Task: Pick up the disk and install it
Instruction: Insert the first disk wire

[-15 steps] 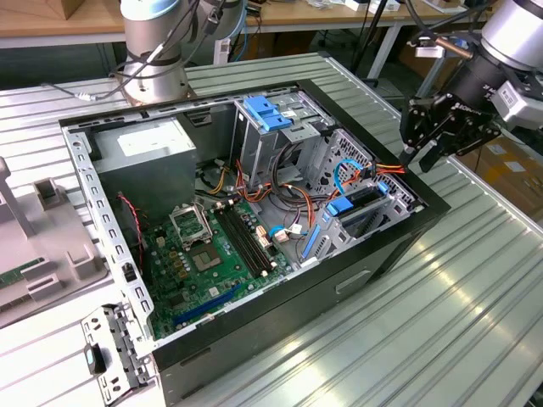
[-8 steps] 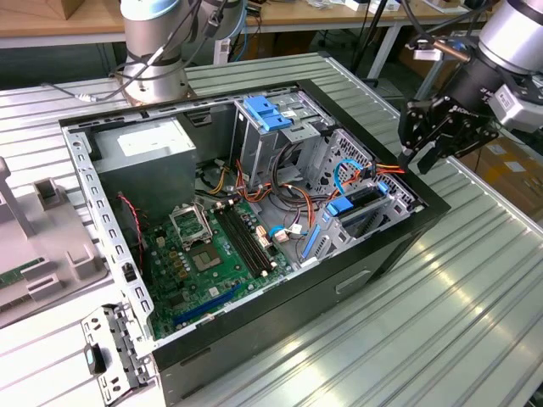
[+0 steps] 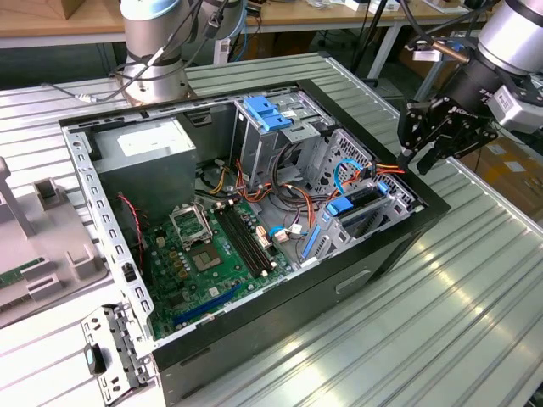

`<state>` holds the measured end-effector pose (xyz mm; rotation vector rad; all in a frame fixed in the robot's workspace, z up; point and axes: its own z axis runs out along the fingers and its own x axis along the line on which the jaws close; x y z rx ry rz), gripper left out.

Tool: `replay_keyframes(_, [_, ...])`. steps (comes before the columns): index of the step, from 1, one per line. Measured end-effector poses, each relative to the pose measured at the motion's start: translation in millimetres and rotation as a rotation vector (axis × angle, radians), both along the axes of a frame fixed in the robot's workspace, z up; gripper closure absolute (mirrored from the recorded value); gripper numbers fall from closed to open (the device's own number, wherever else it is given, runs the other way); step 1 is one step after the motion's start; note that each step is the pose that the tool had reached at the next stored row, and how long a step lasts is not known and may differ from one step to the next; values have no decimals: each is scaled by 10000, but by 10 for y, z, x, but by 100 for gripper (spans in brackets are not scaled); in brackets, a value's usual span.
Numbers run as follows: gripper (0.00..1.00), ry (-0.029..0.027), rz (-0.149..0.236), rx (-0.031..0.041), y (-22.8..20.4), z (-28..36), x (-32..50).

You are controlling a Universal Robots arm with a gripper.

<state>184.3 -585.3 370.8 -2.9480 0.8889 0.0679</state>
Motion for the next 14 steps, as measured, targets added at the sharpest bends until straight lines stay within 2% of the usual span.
replay_keyframes(14, [58, 0, 0, -1, 0, -11, -11])
